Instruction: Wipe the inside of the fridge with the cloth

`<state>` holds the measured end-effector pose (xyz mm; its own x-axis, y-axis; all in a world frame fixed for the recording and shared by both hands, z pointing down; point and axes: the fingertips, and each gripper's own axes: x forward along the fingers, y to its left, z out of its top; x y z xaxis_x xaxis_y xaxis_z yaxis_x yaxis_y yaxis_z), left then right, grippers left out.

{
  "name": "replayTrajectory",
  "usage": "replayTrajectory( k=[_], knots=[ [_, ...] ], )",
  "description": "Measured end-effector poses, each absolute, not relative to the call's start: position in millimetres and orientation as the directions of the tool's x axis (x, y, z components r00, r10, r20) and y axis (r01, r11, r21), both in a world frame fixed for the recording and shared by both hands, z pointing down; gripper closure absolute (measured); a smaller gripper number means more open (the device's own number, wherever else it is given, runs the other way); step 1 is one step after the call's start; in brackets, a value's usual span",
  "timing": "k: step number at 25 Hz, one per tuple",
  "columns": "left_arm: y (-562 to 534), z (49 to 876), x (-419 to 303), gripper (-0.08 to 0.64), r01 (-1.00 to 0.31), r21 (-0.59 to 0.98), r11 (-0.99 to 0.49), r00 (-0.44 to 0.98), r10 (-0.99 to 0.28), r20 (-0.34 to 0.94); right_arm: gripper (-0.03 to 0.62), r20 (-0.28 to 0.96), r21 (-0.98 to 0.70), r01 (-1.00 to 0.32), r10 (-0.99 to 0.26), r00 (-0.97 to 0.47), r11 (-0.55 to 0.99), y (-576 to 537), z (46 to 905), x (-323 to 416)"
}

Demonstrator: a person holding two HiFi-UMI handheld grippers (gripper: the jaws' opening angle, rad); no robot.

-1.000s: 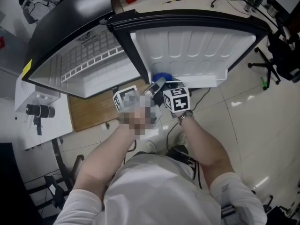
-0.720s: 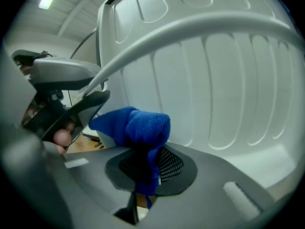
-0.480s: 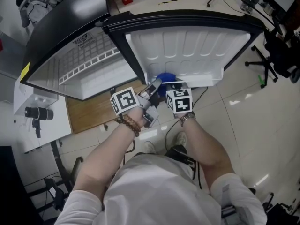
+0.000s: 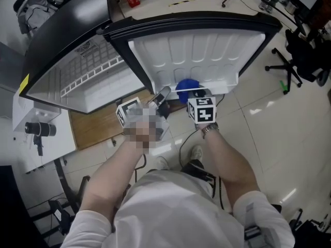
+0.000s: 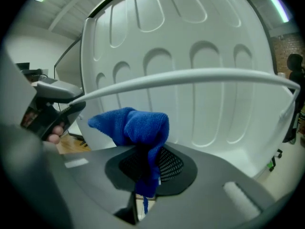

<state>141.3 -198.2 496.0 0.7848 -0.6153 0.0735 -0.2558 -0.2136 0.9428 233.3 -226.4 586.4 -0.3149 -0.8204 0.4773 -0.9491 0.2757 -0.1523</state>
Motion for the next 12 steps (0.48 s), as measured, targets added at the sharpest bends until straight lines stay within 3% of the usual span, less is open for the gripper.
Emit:
replayTrajectory(
  k=[12],
  knots=[
    [-196, 497, 140, 0.525, -0.257, 0.946, -0.200, 0.775, -0.628, 0.078, 0.554, 0.517, -0.094, -0.987, -0.841, -0.160, 0.130, -221, 589, 303]
  ],
)
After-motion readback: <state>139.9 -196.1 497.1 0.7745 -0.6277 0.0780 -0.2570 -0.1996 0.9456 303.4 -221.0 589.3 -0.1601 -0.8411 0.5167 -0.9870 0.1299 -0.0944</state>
